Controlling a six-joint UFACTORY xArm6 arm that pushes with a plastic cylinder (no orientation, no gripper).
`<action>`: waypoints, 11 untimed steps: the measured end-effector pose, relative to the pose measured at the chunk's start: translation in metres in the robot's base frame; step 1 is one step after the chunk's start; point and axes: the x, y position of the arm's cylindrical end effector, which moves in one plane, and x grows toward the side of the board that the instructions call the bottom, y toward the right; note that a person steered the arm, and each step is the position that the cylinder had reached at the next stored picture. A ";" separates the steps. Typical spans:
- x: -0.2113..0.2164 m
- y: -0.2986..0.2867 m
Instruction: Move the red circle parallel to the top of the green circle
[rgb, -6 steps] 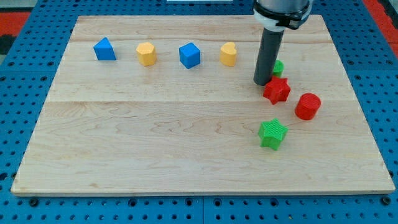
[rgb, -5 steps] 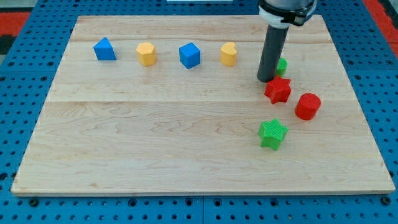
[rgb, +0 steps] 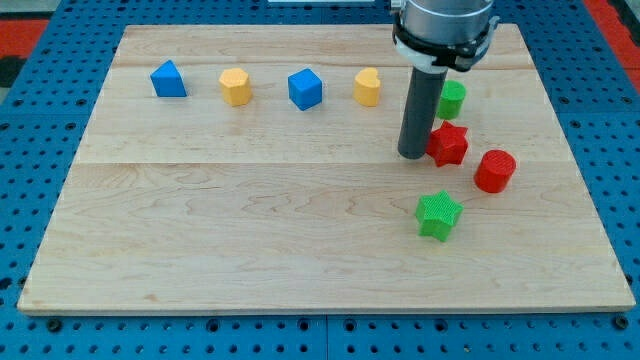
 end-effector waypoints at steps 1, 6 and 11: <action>0.032 -0.026; 0.039 0.068; -0.069 0.103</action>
